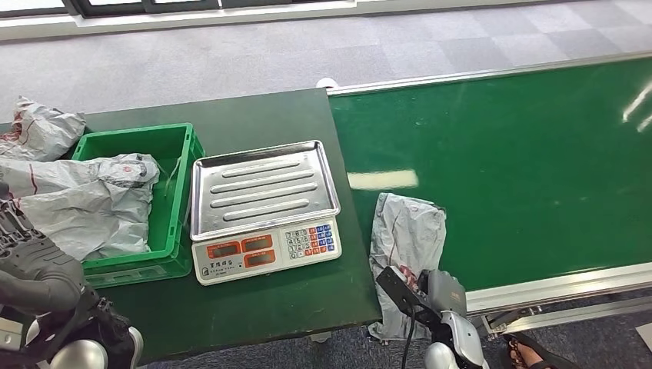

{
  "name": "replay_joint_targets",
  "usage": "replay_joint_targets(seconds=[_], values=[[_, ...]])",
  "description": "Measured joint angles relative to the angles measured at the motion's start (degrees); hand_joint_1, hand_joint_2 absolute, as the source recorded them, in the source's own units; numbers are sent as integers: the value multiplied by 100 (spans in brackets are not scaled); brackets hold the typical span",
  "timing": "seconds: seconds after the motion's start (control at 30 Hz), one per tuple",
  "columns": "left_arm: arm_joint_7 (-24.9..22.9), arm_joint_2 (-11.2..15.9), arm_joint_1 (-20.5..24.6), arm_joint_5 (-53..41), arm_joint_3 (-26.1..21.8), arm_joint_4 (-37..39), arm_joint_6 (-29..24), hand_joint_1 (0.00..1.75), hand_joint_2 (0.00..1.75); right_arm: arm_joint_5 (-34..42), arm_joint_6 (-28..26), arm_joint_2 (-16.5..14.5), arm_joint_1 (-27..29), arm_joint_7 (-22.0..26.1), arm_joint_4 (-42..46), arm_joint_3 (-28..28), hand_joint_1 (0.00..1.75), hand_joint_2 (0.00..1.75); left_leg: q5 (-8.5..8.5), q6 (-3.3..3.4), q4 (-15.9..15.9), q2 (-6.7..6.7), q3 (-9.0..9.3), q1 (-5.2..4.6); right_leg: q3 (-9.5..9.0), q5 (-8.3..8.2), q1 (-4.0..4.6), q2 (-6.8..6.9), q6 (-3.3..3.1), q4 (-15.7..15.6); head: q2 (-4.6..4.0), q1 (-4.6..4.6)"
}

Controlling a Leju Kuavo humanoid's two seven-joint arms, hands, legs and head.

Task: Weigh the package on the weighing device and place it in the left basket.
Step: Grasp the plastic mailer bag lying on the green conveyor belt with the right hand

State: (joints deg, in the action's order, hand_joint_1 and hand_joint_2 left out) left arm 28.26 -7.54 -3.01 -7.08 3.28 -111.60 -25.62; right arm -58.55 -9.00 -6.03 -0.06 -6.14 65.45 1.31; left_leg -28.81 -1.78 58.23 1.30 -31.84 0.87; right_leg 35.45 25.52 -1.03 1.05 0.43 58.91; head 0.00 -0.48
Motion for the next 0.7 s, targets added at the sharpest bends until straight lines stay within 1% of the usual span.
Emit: replay_joint_targets(seconds=[0.1,0.2,0.3,0.37,0.43,0.53,0.6,0.7], values=[[32,-5,-46,14,0,-30,0,0,0,-213,-478,-1,95,39,237,-3,175,175,0,0,0,0,1,0,1,0,0,0,0,0,0,-1],[88,-21,-97,25,0,-73,0,0,0,-605,-984,8,185,98,648,-56,175,175,1,0,1,0,20,-1,5,0,0,-1,0,0,0,-1],[157,-43,-151,69,-1,-120,4,0,0,-1205,-1389,49,251,166,1285,-253,175,175,2,0,2,-1,37,-2,9,-2,-2,0,0,0,0,0],[219,-61,-210,114,-3,-155,17,0,0,-1783,-1579,126,270,184,1833,-485,175,175,1,2,3,-2,32,-7,9,-2,-7,0,1,0,0,-1],[282,-81,-277,155,-5,-192,49,0,0,-2278,-1563,249,229,193,2439,-788,175,175,-3,8,3,-2,19,-12,7,0,-12,1,5,0,0,-1],[318,-106,-340,187,-8,-231,90,0,0,-2533,-1464,399,148,208,3097,-1192,175,175,-13,19,3,1,3,-15,-1,5,-16,1,11,-1,0,2],[338,-111,-361,207,-9,-248,94,0,0,-2710,-1517,500,116,207,3320,-1317,175,175,-18,20,3,5,-1,-16,-1,5,-17,0,11,-1,0,-1],[377,-111,-368,284,-11,-255,98,0,0,-2890,-1535,833,-59,198,3431,-1379,175,175,-17,21,4,6,-2,-17,-2,4,-18,-1,12,-1,0,-1]])
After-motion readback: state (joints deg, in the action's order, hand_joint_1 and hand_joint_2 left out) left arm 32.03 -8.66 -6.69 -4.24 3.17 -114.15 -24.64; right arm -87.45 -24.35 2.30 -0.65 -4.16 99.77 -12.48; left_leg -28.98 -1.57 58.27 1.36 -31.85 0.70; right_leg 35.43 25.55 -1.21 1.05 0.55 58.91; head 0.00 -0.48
